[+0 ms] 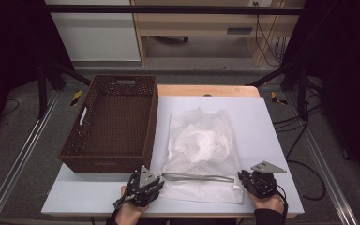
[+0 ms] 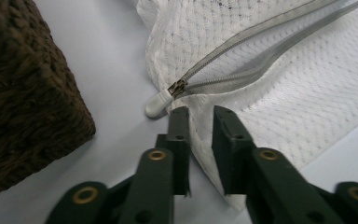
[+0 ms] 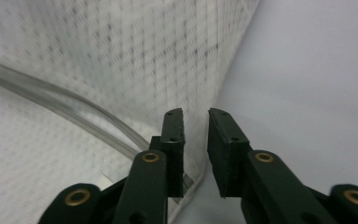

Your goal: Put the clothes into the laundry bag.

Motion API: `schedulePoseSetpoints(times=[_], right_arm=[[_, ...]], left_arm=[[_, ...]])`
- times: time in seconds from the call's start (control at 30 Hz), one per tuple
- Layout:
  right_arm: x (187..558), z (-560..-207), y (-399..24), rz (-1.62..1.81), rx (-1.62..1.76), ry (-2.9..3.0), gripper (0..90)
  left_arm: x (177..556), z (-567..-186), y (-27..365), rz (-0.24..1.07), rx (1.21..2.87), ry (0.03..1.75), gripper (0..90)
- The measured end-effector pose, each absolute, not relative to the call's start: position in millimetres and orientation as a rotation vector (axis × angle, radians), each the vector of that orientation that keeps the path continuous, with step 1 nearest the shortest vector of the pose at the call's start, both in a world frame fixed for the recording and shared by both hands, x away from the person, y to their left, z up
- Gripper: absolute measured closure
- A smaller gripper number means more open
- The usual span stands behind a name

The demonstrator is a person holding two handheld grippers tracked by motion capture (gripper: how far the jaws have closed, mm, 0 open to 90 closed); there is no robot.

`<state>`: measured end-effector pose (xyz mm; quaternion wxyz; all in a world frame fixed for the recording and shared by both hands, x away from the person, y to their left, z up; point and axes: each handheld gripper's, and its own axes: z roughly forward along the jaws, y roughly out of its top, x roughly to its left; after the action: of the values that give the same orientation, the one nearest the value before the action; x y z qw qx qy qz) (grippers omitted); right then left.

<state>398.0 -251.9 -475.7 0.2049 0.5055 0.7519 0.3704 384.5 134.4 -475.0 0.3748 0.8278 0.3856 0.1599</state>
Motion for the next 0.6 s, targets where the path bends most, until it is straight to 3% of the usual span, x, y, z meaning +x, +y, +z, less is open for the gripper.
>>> schedulePoseSetpoints(times=[0.3, 0.6], right_arm=[[396, -461, -241, 1.177, 1.323, 2.031, 53.1], [398, -446, -216, 1.256, 1.231, 2.054, 42.5]], left_arm=[[376, -468, 154, 0.358, 2.103, 0.917, 50.5], [373, -473, 162, 0.354, 2.119, 0.909, 45.8]])
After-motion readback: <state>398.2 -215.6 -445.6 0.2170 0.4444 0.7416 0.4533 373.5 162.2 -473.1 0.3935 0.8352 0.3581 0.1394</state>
